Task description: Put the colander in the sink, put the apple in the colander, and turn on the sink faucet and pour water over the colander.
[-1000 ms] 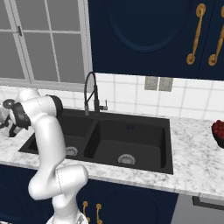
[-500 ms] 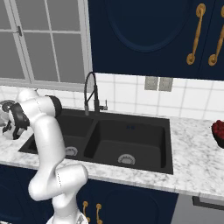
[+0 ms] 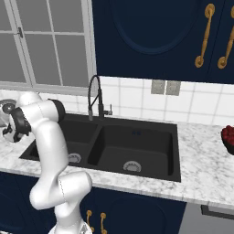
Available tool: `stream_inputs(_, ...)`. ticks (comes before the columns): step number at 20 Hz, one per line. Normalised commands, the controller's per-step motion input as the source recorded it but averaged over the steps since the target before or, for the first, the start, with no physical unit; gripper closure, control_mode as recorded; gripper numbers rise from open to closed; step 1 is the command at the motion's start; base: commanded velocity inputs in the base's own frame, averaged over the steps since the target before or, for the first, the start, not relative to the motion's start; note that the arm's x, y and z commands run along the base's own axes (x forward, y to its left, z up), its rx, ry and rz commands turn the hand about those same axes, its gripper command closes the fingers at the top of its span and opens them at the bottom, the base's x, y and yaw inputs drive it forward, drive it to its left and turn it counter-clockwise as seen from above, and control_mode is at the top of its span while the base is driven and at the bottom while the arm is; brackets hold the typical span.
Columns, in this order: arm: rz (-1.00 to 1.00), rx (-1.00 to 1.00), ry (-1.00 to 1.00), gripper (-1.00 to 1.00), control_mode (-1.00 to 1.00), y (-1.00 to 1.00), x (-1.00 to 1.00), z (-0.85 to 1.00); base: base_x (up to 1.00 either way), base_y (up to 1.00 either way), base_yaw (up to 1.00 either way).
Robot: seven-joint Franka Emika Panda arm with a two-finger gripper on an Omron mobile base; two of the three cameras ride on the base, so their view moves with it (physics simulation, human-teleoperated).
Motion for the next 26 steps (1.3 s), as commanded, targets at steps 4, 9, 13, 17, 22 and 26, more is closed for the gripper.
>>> stream_inputs(4,0.0,0.0,0.01,1.0,-1.0,-0.09,0.01,0.8,0.0,0.0,0.0)
stream_inputs(9,-0.03,0.0,0.2,1.0,-1.0,-0.26,-0.37,0.72,0.0,0.0,0.0)
stream_inputs(13,-0.14,0.0,0.3,1.0,-1.0,-0.48,-0.5,0.57,0.0,0.0,0.0)
stream_inputs(17,-0.1,0.0,0.24,1.0,-1.0,-0.68,-0.24,0.65,0.0,0.0,0.0)
stream_inputs(22,-0.07,0.0,0.26,1.0,-1.0,-0.76,-0.12,0.66,0.0,0.0,0.0)
stream_inputs(26,-0.03,0.0,0.28,1.0,-1.0,-0.71,-0.15,0.65,0.0,0.0,0.0)
